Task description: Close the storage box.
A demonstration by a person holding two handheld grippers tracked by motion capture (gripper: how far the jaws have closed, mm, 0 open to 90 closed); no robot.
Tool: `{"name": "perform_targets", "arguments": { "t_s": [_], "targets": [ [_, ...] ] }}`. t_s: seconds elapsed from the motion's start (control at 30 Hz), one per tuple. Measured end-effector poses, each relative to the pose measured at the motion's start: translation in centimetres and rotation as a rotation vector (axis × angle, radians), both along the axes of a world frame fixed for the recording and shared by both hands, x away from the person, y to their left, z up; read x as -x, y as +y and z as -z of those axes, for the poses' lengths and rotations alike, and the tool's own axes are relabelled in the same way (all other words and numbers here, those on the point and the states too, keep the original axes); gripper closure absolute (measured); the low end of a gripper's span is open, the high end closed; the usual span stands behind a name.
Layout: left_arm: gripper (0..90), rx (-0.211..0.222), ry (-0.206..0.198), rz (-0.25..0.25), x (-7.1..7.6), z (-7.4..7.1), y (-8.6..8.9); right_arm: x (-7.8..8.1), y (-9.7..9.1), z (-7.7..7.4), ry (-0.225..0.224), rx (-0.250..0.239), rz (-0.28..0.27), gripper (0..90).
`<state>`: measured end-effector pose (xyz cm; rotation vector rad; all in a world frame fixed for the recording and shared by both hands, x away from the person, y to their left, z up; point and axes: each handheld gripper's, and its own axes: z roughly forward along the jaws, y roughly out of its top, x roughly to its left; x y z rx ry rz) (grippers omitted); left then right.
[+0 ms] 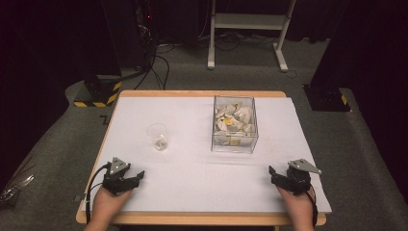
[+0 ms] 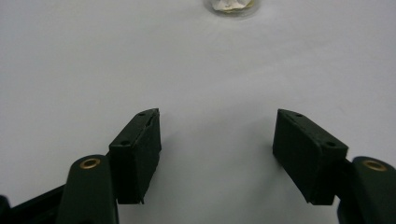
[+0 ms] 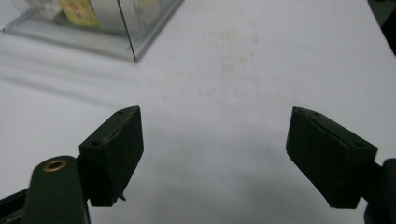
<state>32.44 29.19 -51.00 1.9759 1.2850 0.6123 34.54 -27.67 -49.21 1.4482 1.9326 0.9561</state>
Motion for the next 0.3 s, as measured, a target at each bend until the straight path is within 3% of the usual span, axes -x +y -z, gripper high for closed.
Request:
{"name": "perform_targets", "arguments": {
  "t_s": [0.1, 0.3],
  "targets": [
    [28.3, -0.002, 0.006, -0.011, -0.09, -0.01, 0.06, 0.20, -0.38, 0.77, 0.057, 0.002, -0.015, 19.2],
    [28.3, -0.001, 0.011, -0.011, -0.11, -0.04, 0.10, 0.15, 0.25, 0.90, 0.058, 0.051, -0.039, 19.1]
  ]
}}
